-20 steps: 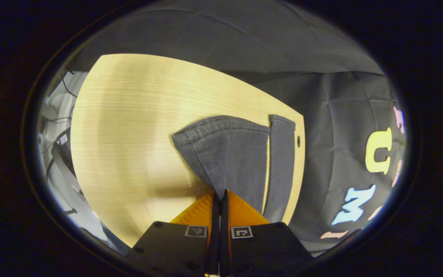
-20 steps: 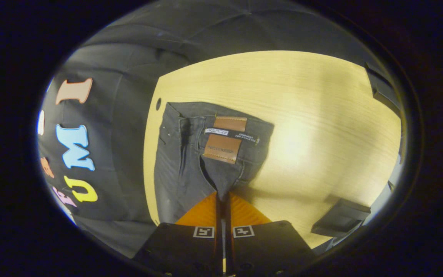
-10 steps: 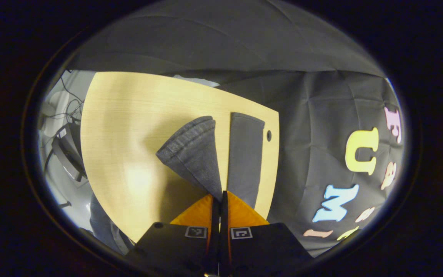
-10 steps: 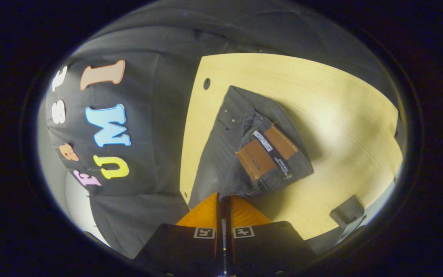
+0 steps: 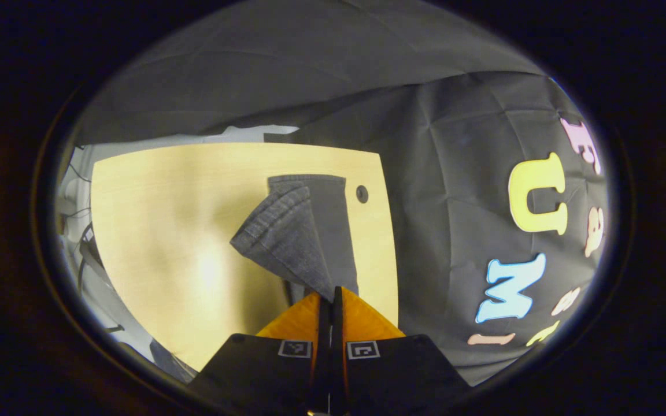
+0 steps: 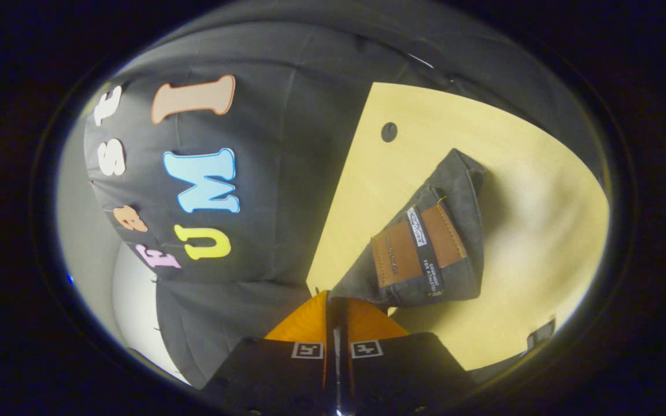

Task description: Grasp the waist and the cuffs of the jeans and fold them to make the two legs overlap; first hold the waist and fold one-third of the jeans toward the cuffs, then hold the cuffs and fold the remaining one-third in the same direction to finish folding.

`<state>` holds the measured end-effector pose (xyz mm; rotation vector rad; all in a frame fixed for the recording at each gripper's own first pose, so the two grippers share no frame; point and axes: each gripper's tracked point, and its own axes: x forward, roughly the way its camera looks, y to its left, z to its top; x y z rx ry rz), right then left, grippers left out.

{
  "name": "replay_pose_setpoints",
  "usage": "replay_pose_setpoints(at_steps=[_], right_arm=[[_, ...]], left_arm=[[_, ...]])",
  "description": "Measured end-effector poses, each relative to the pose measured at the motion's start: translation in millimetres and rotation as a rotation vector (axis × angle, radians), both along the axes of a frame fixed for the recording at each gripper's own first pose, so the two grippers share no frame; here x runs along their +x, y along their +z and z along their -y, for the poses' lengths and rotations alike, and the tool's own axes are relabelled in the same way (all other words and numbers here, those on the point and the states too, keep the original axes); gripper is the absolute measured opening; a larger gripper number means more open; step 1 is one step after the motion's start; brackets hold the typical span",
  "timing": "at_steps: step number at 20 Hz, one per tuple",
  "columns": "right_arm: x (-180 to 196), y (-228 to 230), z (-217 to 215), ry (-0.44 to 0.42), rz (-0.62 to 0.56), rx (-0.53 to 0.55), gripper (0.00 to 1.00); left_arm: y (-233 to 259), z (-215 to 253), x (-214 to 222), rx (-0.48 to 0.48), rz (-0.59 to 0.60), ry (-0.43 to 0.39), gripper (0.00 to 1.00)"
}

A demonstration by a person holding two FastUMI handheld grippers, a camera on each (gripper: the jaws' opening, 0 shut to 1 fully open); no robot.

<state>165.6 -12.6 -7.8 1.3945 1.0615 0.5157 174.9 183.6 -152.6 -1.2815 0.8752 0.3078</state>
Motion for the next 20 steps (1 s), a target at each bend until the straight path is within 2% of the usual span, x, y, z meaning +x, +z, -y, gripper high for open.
replay_pose_setpoints(at_steps=[4, 7, 8, 9, 10, 11, 12, 14, 20], right_arm=[[52.9, -10.1, -6.0, -0.065, -0.065, 0.028, 0.02], [72.0, -24.8, -7.2, -0.101, -0.110, 0.018, 0.02], [76.7, -28.6, -8.4, -0.098, -0.117, 0.010, 0.02], [82.4, -33.7, -10.4, -0.103, -0.132, 0.002, 0.02], [90.3, -38.0, -12.0, -0.107, -0.149, -0.002, 0.02], [99.4, -41.8, -15.4, -0.112, -0.162, -0.006, 0.02], [108.9, -45.7, -18.8, -0.112, -0.170, -0.014, 0.02], [122.9, -57.1, -27.0, -0.101, -0.171, -0.039, 0.02], [169.5, -107.4, -50.8, -0.122, -0.217, -0.110, 0.02]], left_arm=[[-18.5, -6.1, 39.3, -0.029, -0.031, 0.009, 0.08], [-37.1, -7.0, 32.6, -0.085, -0.083, 0.006, 0.09], [-42.8, -9.7, 28.2, -0.097, -0.105, 0.003, 0.04], [-51.6, -13.0, 27.3, -0.102, -0.129, 0.008, 0.04], [-56.6, -16.2, 29.1, -0.111, -0.144, 0.012, 0.09], [-59.6, -17.5, 33.7, -0.122, -0.156, 0.016, 0.08], [-61.7, -16.7, 41.1, -0.130, -0.166, 0.013, 0.03], [-68.9, -12.6, 65.2, -0.113, -0.162, -0.005, 0.04], [-109.4, 5.7, 141.9, 0.003, -0.161, -0.128, 0.03]])
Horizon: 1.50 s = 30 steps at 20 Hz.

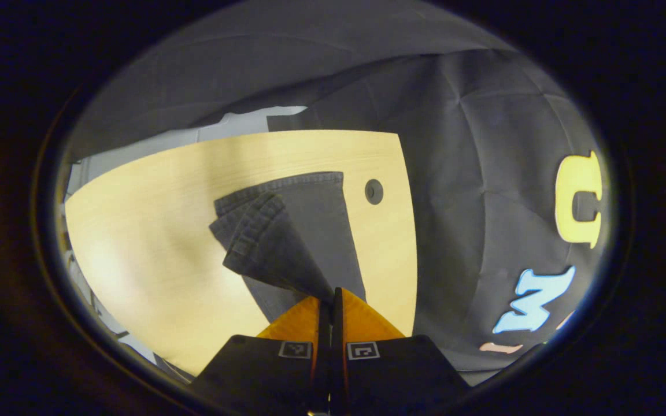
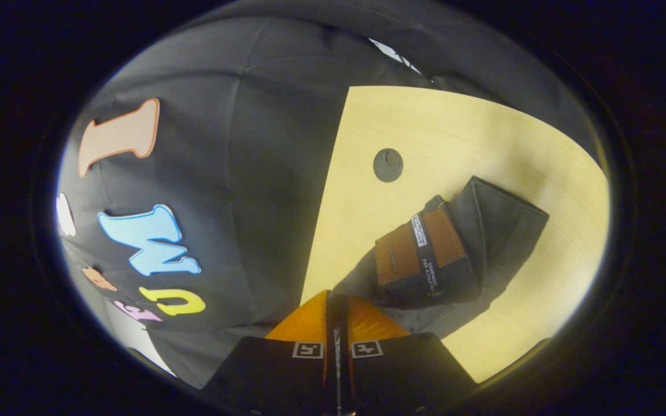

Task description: Grasp the waist and the cuffs of the jeans and fold them to make the two legs overlap; first hold the waist and fold one-third of the jeans toward the cuffs, then hold the cuffs and fold the remaining one-third in the same direction to finish folding.

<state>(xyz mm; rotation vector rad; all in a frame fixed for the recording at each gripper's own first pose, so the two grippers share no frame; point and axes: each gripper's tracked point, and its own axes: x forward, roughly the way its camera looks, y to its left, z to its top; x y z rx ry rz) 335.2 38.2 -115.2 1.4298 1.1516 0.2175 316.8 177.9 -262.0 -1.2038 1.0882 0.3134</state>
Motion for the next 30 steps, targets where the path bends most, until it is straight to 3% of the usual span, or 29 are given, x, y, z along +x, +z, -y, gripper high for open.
replay_pose_setpoints(at_steps=[5, 6, 7, 9, 11, 12, 14, 15, 21, 22, 23, 30], right_arm=[[12.5, -31.1, -10.9, -0.024, 0.014, -0.064, 0.03], [13.5, -32.7, -11.5, -0.023, 0.026, -0.077, 0.04], [13.9, -31.6, -11.6, -0.024, 0.044, -0.083, 0.05], [12.0, -30.6, -13.2, -0.014, 0.087, -0.103, 0.13], [14.2, -30.3, -9.3, -0.019, 0.152, -0.157, 0.25], [10.8, -29.7, -6.3, -0.018, 0.179, -0.189, 0.43], [6.5, -30.3, 3.8, -0.013, 0.206, -0.252, 0.63], [1.1, -27.2, 8.5, -0.021, 0.220, -0.276, 0.83], [-47.2, -23.6, 57.3, -0.128, 0.273, -0.399, 0.88], [-56.7, -29.6, 65.9, -0.136, 0.269, -0.431, 0.88], [-65.5, -34.7, 74.1, -0.150, 0.260, -0.453, 0.88], [-96.1, -88.9, 101.6, -0.285, 0.090, -0.508, 0.88]], left_arm=[[-25.4, 19.5, 36.2, 0.056, 0.020, -0.059, 0.07], [-25.2, 20.5, 39.1, 0.073, 0.029, -0.073, 0.27], [-27.3, 19.1, 35.4, 0.116, 0.027, -0.094, 0.26], [-23.3, 13.4, 38.7, 0.195, 0.048, -0.134, 0.37], [-11.8, 11.4, 40.0, 0.261, 0.071, -0.161, 0.76], [-4.7, 13.2, 40.4, 0.283, 0.084, -0.167, 0.95], [8.2, 16.8, 41.4, 0.322, 0.123, -0.177, 0.95], [14.5, 18.5, 40.5, 0.345, 0.146, -0.182, 0.95], [58.1, 33.3, 22.0, 0.540, 0.311, -0.235, 0.97], [63.7, 37.5, 18.1, 0.575, 0.342, -0.249, 0.89], [68.5, 45.0, 12.7, 0.601, 0.368, -0.267, 1.00], [134.7, 111.9, -20.5, 0.763, 0.573, -0.328, 1.00]])
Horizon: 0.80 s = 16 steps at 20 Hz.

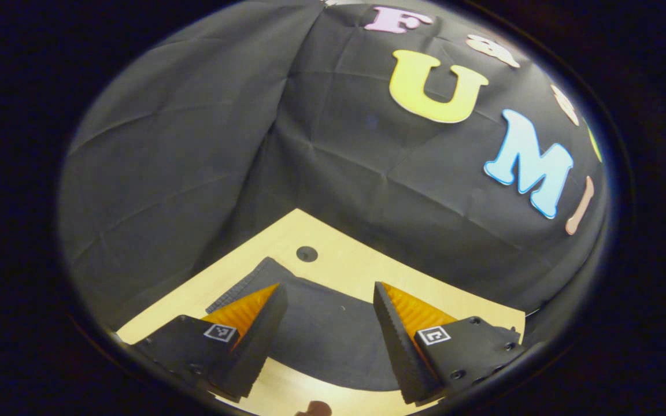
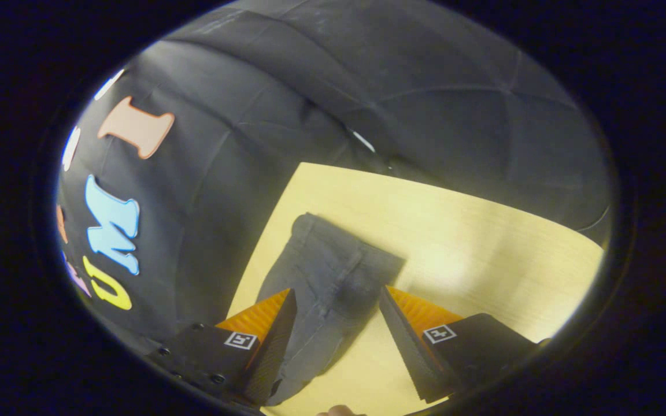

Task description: Grasp the waist and the cuffs of the jeans and fold them to make the two legs overlap; first hold the waist and fold one-third of the jeans toward the cuffs, then hold the cuffs and fold the remaining one-third in the same direction to finish folding.

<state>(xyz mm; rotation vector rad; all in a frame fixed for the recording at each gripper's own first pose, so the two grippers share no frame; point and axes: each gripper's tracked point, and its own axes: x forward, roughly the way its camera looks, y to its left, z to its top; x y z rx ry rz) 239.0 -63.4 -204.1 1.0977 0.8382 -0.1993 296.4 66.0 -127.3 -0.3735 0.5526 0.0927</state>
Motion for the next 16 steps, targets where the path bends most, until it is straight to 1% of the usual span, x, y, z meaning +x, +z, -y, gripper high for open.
replay_pose_setpoints(at_steps=[1, 3, 4, 5, 7, 8, 9, 11, 12, 14, 16], right_arm=[[-1.1, -6.2, 1.7, -0.032, -0.019, 0.015, 0.88], [5.4, -10.7, -3.3, -0.080, -0.022, 0.077, 0.89], [10.6, -11.4, -7.4, -0.090, -0.016, 0.118, 0.89], [16.2, -12.5, -12.5, -0.098, -0.005, 0.156, 0.90], [18.9, -21.5, -16.1, -0.105, -0.013, 0.192, 0.90], [19.8, -24.3, -15.7, -0.111, -0.009, 0.203, 0.90], [18.4, -26.9, -16.7, -0.113, -0.017, 0.213, 0.90], [17.6, -34.8, -23.2, -0.107, -0.033, 0.235, 0.90], [19.9, -34.8, -25.0, -0.099, -0.022, 0.257, 0.90], [30.0, -40.8, -33.0, -0.092, -0.017, 0.264, 0.85], [38.7, -48.7, -44.6, -0.077, -0.007, 0.271, 0.65]], left_arm=[[5.4, 2.7, -7.1, 0.022, 0.021, 0.001, 0.98], [17.2, 14.2, -24.1, 0.065, 0.064, -0.005, 1.00], [23.5, 23.5, -31.9, 0.095, 0.094, -0.013, 0.99], [28.5, 28.2, -36.7, 0.121, 0.123, -0.008, 0.99], [35.6, 34.3, -52.4, 0.163, 0.176, -0.008, 1.00], [39.0, 35.7, -60.6, 0.174, 0.196, -0.003, 0.99], [40.4, 36.1, -67.0, 0.182, 0.217, 0.005, 1.00], [43.5, 42.1, -81.5, 0.181, 0.242, 0.012, 0.99], [43.5, 43.6, -90.4, 0.186, 0.248, 0.020, 0.99], [44.4, 43.7, -99.6, 0.206, 0.265, 0.028, 0.99], [47.2, 51.2, -108.4, 0.220, 0.272, 0.027, 0.99]])
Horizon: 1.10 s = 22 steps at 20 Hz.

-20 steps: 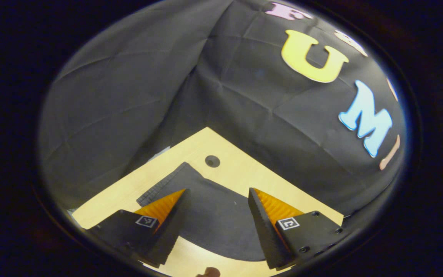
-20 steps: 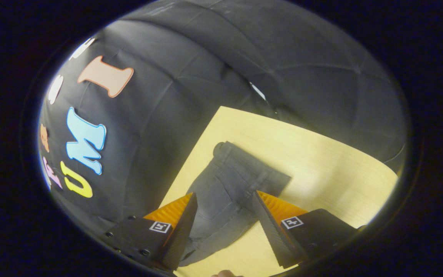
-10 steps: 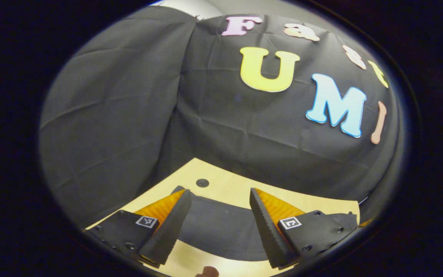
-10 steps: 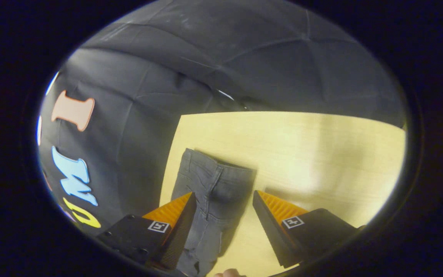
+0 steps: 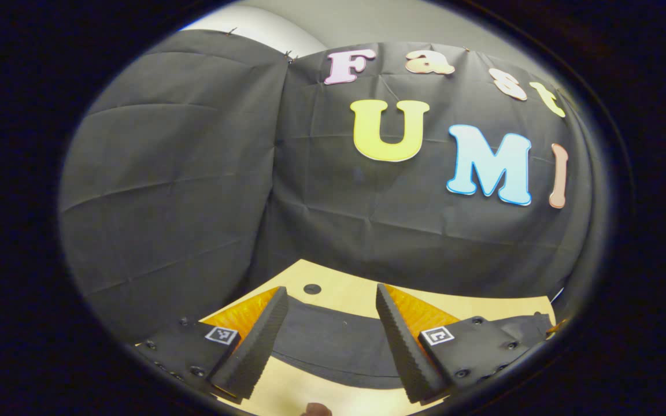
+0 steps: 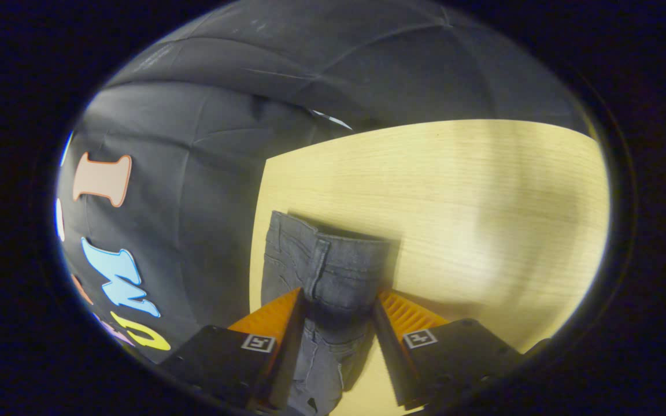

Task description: Grasp the waist and the cuffs of the jeans and fold them to make the two legs overlap; first hold the waist and fold one-third of the jeans toward the cuffs, then hold the cuffs and fold the remaining one-third in the same direction to finish folding.

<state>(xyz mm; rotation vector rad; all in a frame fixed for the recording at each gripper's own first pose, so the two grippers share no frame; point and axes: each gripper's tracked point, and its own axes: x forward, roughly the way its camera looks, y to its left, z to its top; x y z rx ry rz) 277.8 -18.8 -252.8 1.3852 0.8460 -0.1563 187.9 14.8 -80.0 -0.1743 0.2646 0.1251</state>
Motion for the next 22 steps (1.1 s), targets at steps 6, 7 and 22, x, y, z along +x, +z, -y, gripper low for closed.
replay_pose_setpoints(at_steps=[6, 7, 22], right_arm=[[-16.3, 8.1, 11.3, 0.082, 0.070, -0.027, 0.10], [-21.3, 13.1, 15.2, 0.100, 0.083, -0.063, 0.08], [-105.9, 171.4, 74.0, 0.104, 0.483, -0.435, 0.08]], left_arm=[[9.7, 5.6, -14.7, 0.002, 0.019, -0.016, 0.99], [9.3, 9.2, -19.3, 0.003, 0.024, -0.021, 0.94], [19.0, 20.0, -81.8, -0.033, 0.138, -0.184, 1.00]])
